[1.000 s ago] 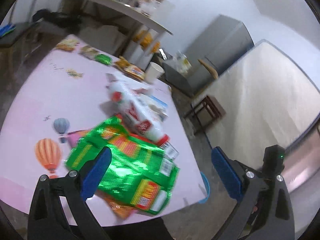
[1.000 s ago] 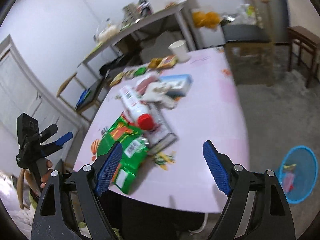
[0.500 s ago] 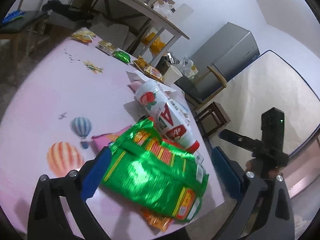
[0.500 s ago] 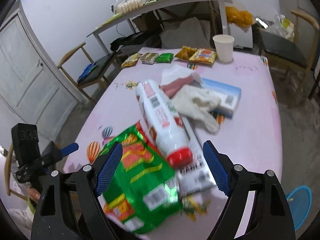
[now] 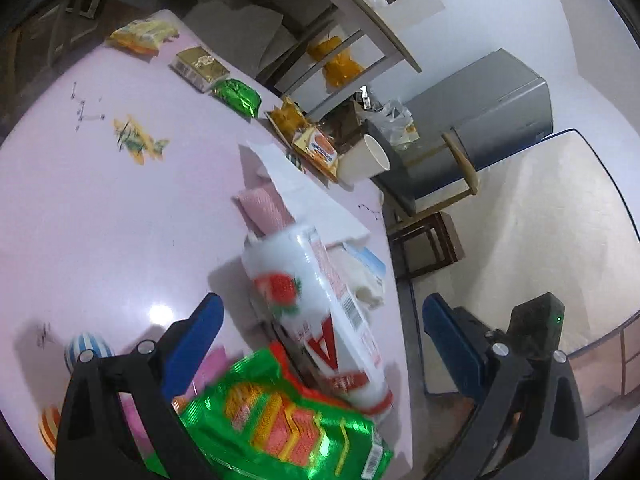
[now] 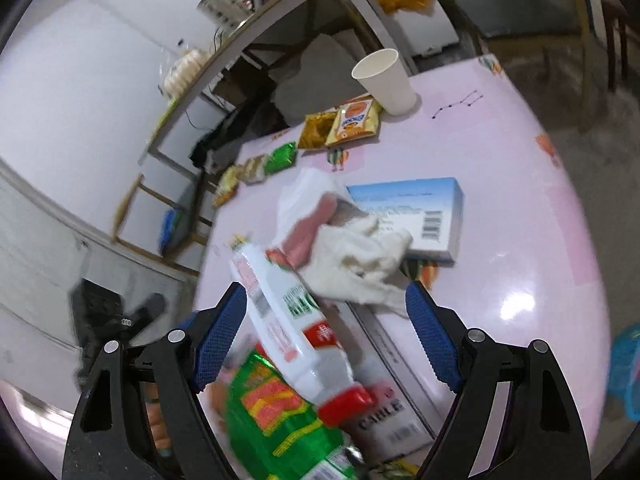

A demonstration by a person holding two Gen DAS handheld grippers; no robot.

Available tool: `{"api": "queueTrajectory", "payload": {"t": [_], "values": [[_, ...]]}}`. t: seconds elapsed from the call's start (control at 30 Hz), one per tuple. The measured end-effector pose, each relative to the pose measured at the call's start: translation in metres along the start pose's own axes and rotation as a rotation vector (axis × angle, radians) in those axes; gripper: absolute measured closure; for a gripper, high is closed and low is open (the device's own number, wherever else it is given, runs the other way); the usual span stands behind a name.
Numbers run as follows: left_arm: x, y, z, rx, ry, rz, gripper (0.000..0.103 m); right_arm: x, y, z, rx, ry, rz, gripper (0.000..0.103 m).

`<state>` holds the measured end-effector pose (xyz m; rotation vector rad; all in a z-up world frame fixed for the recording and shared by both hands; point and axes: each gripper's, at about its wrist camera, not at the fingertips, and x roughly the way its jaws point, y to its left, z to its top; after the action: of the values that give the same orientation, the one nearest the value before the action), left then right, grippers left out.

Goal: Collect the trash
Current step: 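Move both tools back to the table toward the white bottle and tissues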

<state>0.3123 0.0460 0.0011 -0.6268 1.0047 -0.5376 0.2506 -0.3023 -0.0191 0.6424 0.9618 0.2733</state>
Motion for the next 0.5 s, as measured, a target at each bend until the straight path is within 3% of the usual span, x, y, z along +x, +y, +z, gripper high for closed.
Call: {"api": "queueTrajectory", "payload": {"t": [0.2,0.5], "values": [[-0.006,0.008,0.01,-0.007,-0.015,-0.01,0.006,0.033,-0.009,0.044,0.197,0.095,0.144,0.041],[0.014,0.009,-0.007,0.018,0.068,0.002,0.006,0.103,-0.022,0.065,0.378,0.213,0.126,0.055]]}}
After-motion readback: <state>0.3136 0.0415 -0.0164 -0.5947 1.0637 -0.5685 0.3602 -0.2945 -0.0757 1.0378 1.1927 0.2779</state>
